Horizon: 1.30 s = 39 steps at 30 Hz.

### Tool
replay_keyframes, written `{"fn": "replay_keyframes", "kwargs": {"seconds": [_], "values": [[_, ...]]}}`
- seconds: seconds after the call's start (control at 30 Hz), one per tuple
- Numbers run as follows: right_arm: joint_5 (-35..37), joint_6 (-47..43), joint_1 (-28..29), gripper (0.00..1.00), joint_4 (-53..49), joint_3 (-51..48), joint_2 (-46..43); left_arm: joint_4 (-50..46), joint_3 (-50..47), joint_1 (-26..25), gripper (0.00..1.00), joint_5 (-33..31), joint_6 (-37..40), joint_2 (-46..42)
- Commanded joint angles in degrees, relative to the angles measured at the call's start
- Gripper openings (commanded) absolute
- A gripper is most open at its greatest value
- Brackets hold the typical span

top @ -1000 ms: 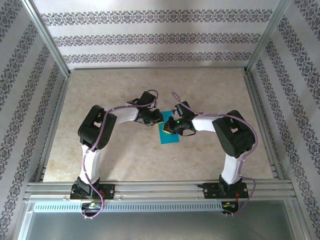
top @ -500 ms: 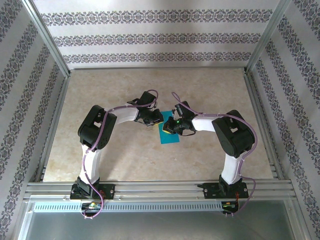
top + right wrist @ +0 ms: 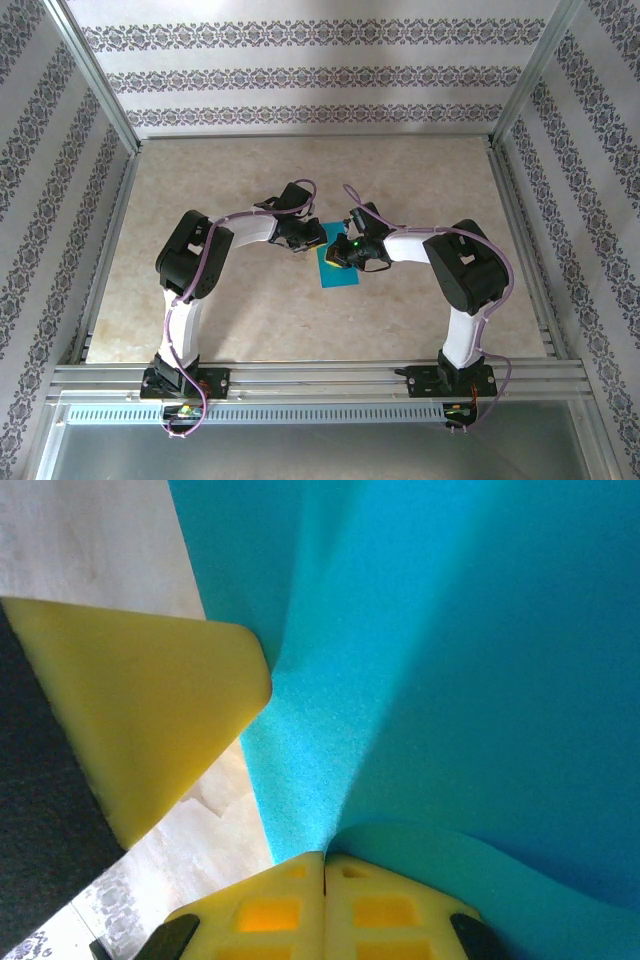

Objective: Fold a paper plane with a square sheet of paper (pick it up from the middle)
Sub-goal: Fold the triangle a second time at the center of the table.

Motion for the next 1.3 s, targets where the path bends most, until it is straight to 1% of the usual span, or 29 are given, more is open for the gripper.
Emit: {"fn": "replay_keyframes", "kwargs": {"seconds": [0.0,0.13,0.23,0.3,0.43,0.53,0.6,0.73,0.8,0.87,1.13,1.17,1.27], "values": [[0.46,-0.10,-0.19,0.05,-0.22,0.62,1.77,-2.62,-1.19,0.34,0.17,-0.57,-0.01,1.54],[0.55,-0.28,-0.20,0.12,-0.91,0.45,1.87,-3.64,-0.59,0.47,0.17,-1.22,0.08,0.73],[0.79,-0.46,-0.28,0.16,-1.71,0.27,2.03,-3.26,-0.13,1.48,0.19,-1.45,-0.58,-0.92],[1.08,-0.75,-0.28,0.20,-2.37,0.37,2.20,-1.36,-0.66,2.82,0.22,-0.29,-1.75,-2.30],[1.14,-0.88,-0.37,0.26,-2.42,0.31,2.45,4.05,-4.12,5.98,0.23,0.89,-5.15,-5.65],[1.25,-0.91,-0.54,0.31,-2.62,0.28,2.73,5.54,-6.09,8.02,0.23,0.83,-6.09,-7.82],[1.58,-0.91,-0.63,0.36,-2.68,-0.05,2.65,5.51,-7.20,8.85,0.23,0.12,-5.97,-9.29],[1.69,-1.24,-0.98,0.42,-2.50,-0.60,2.45,4.95,-8.20,9.41,0.23,-0.05,-5.51,-11.19],[1.69,-1.41,-1.07,0.43,-2.42,-0.83,2.40,5.25,-8.61,9.31,0.23,0.59,-5.68,-11.51],[1.77,-1.61,-1.15,0.43,-2.60,-0.92,2.62,5.65,-9.15,9.11,0.23,1.19,-5.87,-11.78],[2.17,-1.17,-1.35,0.31,-2.97,-1.62,3.61,4.42,-10.08,5.86,0.22,1.32,-5.80,-12.97],[2.36,-1.19,-1.42,0.29,-3.15,-1.64,3.68,4.28,-10.09,5.35,0.22,1.31,-5.70,-13.04],[2.90,-1.31,-1.42,0.19,-4.15,-1.50,4.05,3.38,-9.89,3.29,0.20,1.32,-5.68,-12.98]]}}
